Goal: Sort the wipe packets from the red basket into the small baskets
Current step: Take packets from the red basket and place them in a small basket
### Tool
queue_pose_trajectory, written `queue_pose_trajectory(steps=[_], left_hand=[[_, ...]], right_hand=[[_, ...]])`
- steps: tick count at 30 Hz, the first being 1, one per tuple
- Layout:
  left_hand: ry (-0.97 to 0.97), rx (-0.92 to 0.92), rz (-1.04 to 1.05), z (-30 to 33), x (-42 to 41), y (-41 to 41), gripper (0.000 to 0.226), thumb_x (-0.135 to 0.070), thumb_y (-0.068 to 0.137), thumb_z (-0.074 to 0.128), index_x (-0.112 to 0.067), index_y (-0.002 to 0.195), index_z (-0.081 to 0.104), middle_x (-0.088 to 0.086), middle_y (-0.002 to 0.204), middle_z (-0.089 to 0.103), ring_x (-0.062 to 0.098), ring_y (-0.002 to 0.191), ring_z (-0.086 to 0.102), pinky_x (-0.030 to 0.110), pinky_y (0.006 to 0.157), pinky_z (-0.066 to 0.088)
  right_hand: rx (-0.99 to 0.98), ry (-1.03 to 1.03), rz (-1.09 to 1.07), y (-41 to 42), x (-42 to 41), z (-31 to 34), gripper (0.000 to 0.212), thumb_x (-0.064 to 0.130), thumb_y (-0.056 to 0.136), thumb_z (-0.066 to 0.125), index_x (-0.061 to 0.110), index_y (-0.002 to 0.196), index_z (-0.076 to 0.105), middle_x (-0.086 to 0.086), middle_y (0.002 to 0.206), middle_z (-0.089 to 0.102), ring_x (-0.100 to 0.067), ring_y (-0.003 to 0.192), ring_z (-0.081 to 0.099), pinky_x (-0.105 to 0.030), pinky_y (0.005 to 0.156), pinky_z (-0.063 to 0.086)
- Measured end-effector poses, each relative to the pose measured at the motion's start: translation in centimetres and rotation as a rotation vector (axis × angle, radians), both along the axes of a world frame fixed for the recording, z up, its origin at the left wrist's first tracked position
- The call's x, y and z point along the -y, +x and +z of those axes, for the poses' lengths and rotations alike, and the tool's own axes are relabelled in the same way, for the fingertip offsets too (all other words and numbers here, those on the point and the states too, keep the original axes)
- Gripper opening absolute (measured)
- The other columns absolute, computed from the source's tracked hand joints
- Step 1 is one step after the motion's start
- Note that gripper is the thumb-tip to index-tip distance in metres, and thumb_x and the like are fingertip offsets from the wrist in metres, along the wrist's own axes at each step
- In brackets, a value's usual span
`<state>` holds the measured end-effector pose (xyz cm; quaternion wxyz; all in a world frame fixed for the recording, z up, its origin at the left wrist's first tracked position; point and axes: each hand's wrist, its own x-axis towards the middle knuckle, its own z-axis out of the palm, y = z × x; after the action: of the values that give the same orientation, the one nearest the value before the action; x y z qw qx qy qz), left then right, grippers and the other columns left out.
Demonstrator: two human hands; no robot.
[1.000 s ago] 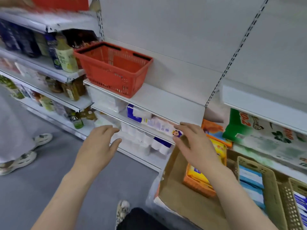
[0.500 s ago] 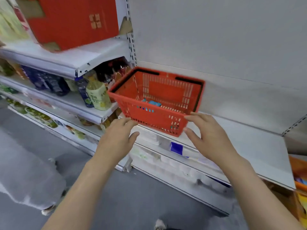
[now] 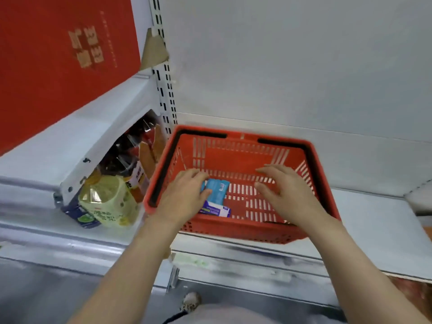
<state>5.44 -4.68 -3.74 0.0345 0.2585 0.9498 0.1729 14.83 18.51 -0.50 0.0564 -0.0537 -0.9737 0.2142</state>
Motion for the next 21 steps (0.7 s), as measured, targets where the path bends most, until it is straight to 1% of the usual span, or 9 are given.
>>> queue_pose_trajectory(steps=[2,6,8,10,13,15,18,19,21], left_hand=[[-0.052,0.074,-0.044,-0.8,0.1,-2.5,0.042,-0.036,0.094,0.057,-0.022,0.134,0.052,0.001,0.138,0.05,0.023,0.128,0.044,0.035,0.109,0.034],[-0.156,0.227,-0.049,-2.0,-0.1,-5.8,0.053,-0.039,0.093,0.059,-0.02,0.14,0.044,0.004,0.145,0.044,0.025,0.133,0.039,0.038,0.112,0.033],[-0.17,0.278,-0.049,-2.6,-0.1,-6.5,0.053,-0.039,0.092,0.061,-0.02,0.138,0.045,0.004,0.144,0.044,0.026,0.132,0.04,0.04,0.111,0.035],[-0.171,0.311,-0.048,-3.0,-0.2,-6.9,0.054,-0.04,0.091,0.062,-0.021,0.138,0.044,0.003,0.144,0.044,0.027,0.133,0.04,0.041,0.11,0.035],[-0.162,0.339,-0.021,-3.2,-0.4,-7.2,0.058,-0.04,0.09,0.064,-0.022,0.141,0.042,0.003,0.146,0.042,0.026,0.134,0.04,0.044,0.11,0.036],[-0.17,0.341,-0.023,-3.4,-0.6,-7.2,0.058,-0.04,0.089,0.064,-0.021,0.14,0.043,0.004,0.145,0.043,0.026,0.133,0.041,0.042,0.108,0.037],[-0.172,0.386,-0.021,-3.4,-0.8,-7.6,0.059,-0.039,0.09,0.065,-0.022,0.141,0.042,0.005,0.144,0.044,0.026,0.133,0.042,0.038,0.108,0.037],[-0.18,0.406,-0.021,-3.3,-0.8,-7.8,0.059,-0.038,0.09,0.064,-0.022,0.142,0.041,0.005,0.144,0.044,0.026,0.133,0.042,0.037,0.108,0.037],[-0.212,0.436,-0.023,-3.2,-1.1,-8.5,0.06,-0.038,0.09,0.064,-0.021,0.142,0.041,0.007,0.143,0.045,0.026,0.132,0.043,0.036,0.106,0.038]], right_hand=[[0.101,0.006,0.006,-2.4,0.8,-0.7,0.041,0.042,0.093,0.061,0.022,0.129,0.061,-0.002,0.131,0.059,-0.022,0.124,0.052,-0.035,0.106,0.041],[0.33,0.008,0.039,-7.8,2.1,-2.9,0.048,0.044,0.091,0.064,0.021,0.132,0.058,-0.003,0.132,0.06,-0.022,0.123,0.054,-0.036,0.103,0.043],[0.489,0.017,0.095,-10.5,3.0,-4.8,0.052,0.044,0.089,0.067,0.019,0.134,0.056,-0.005,0.132,0.062,-0.024,0.12,0.057,-0.034,0.099,0.046],[0.662,0.078,0.196,-12.4,4.3,-7.1,0.054,0.044,0.088,0.068,0.017,0.134,0.056,-0.005,0.129,0.063,-0.026,0.117,0.059,-0.031,0.094,0.045],[0.851,0.141,0.306,-13.6,6.2,-10.4,0.061,0.049,0.083,0.072,0.016,0.131,0.053,-0.006,0.127,0.061,-0.028,0.114,0.057,-0.034,0.094,0.047],[0.89,0.129,0.31,-13.5,6.7,-12.2,0.07,0.052,0.075,0.078,0.018,0.129,0.051,-0.006,0.126,0.061,-0.028,0.111,0.058,-0.037,0.095,0.049],[0.89,0.046,0.281,-13.3,6.6,-13.8,0.078,0.047,0.068,0.085,0.02,0.132,0.05,-0.005,0.129,0.061,-0.027,0.113,0.058,-0.036,0.097,0.049],[0.894,0.021,0.275,-13.3,6.3,-13.9,0.078,0.045,0.068,0.086,0.02,0.133,0.051,-0.005,0.13,0.061,-0.027,0.114,0.058,-0.036,0.098,0.049],[0.935,0.009,0.279,-13.7,5.3,-13.2,0.068,0.04,0.073,0.083,0.02,0.132,0.055,-0.004,0.129,0.062,-0.026,0.115,0.058,-0.034,0.097,0.048]])
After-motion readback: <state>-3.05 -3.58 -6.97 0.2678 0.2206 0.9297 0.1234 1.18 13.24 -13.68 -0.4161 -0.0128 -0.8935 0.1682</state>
